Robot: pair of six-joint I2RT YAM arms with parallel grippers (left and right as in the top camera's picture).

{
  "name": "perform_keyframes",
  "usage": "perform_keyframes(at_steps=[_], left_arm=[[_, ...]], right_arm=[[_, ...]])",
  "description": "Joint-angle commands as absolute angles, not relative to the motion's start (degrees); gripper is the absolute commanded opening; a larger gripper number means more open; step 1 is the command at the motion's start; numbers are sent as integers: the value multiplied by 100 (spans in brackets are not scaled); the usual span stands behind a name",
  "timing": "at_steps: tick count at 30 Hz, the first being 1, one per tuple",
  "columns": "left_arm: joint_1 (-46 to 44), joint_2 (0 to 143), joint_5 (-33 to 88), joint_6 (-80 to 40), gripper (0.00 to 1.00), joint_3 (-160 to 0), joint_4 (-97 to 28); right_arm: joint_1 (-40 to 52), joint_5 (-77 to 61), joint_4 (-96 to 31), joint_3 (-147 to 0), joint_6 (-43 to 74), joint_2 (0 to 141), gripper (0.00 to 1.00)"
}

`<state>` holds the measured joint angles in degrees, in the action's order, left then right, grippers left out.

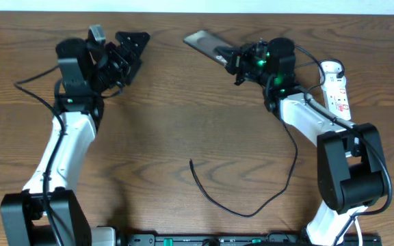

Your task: Plug charger to phone and switch on socket

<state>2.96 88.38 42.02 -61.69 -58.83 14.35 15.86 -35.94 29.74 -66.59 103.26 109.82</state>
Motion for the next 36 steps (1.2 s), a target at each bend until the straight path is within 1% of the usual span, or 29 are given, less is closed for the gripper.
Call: perform_keyframes(at_steps=[1,4,11,21,26,28,31,33,36], left_arm=[[316,8912,4244,-7116,95,-5325,2213],[316,8965,4239,-7612,95,-5081,2589],[316,8991,4215,-8337,95,-5046,2611],[316,8991,4027,-8611,96,-5046,2606],[305,8991,3942,-8608,95,-5046,2609],[305,8991,3942,-8606,85,-5046,2609],[305,8991,3942,-8606,58,-5046,2611],[305,8991,3942,-8604,50,-5046,2611],[305,8991,3944,-8578,46,-5046,2626]], right_arm=[[1898,-3782,3402,-6742,10812,10919,2],[2082,-3809,3669,-6742,10637,10919,1],[2534,-4032,3695,-6742,9815,10919,1],[2893,-4066,3688,-6742,9459,10919,1],[3011,-4066,3688,-6742,9463,10919,1],[3057,-4069,3688,-6742,9461,10919,2],[3120,-4066,3688,-6742,9461,10919,2],[3162,-4066,3688,-6742,9461,10919,1],[3201,-4066,3686,-6742,9463,10919,2]])
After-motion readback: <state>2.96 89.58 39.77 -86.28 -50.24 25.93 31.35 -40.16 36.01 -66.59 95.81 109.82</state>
